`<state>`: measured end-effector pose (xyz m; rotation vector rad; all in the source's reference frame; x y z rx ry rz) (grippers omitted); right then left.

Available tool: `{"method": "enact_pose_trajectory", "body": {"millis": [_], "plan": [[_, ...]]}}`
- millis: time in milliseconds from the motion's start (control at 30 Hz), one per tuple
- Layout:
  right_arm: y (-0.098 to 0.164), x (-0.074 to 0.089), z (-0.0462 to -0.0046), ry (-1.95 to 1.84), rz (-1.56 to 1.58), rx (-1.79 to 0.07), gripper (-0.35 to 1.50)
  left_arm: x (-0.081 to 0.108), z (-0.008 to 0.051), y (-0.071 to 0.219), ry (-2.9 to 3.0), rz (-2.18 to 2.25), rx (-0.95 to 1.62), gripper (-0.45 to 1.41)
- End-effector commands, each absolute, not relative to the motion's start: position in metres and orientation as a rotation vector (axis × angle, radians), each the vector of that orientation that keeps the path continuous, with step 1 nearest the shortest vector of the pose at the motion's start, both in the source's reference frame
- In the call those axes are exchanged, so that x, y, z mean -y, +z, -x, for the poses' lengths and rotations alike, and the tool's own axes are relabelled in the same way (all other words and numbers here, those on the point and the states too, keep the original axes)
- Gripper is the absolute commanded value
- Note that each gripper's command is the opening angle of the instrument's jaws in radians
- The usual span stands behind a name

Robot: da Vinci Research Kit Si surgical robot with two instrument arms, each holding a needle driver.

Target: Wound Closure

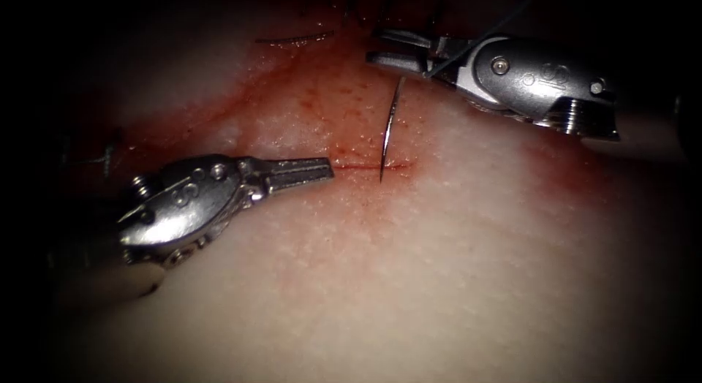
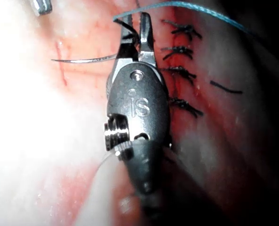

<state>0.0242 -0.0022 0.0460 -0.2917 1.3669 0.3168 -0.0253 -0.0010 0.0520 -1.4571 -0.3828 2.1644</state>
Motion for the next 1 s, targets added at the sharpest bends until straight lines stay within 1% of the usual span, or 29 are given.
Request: {"method": "enact_pose_trajectory", "body": {"millis": [33, 167, 367, 600, 1000], "plan": [[0.0467, 0.0017, -0.0253, 0.285, 0.31, -1.369, -0.35, 0.0014, 0.0262, 0.0533, 2.186, 1.431, 0.385, -0.32], [0.0467, 0.0011, -0.0254, 0.232, 0.343, -1.377, -0.35, 0.0021, 0.0272, 0.055, 2.224, 1.382, 0.407, -0.4], [0.0468, 0.0013, -0.0253, 0.17, 0.409, -1.384, -0.35, 0.0026, 0.028, 0.0559, 2.247, 1.35, 0.416, -0.45], [0.0472, 0.0019, -0.0255, 0.102, 0.478, -1.384, -0.35, 0.0039, 0.0296, 0.0579, 2.287, 1.269, 0.447, -0.45], [0.0488, 0.0033, -0.026, 0.039, 0.535, -1.375, -0.35, 0.0054, 0.0291, 0.0598, 2.328, 1.142, 0.515, -0.45]]}}
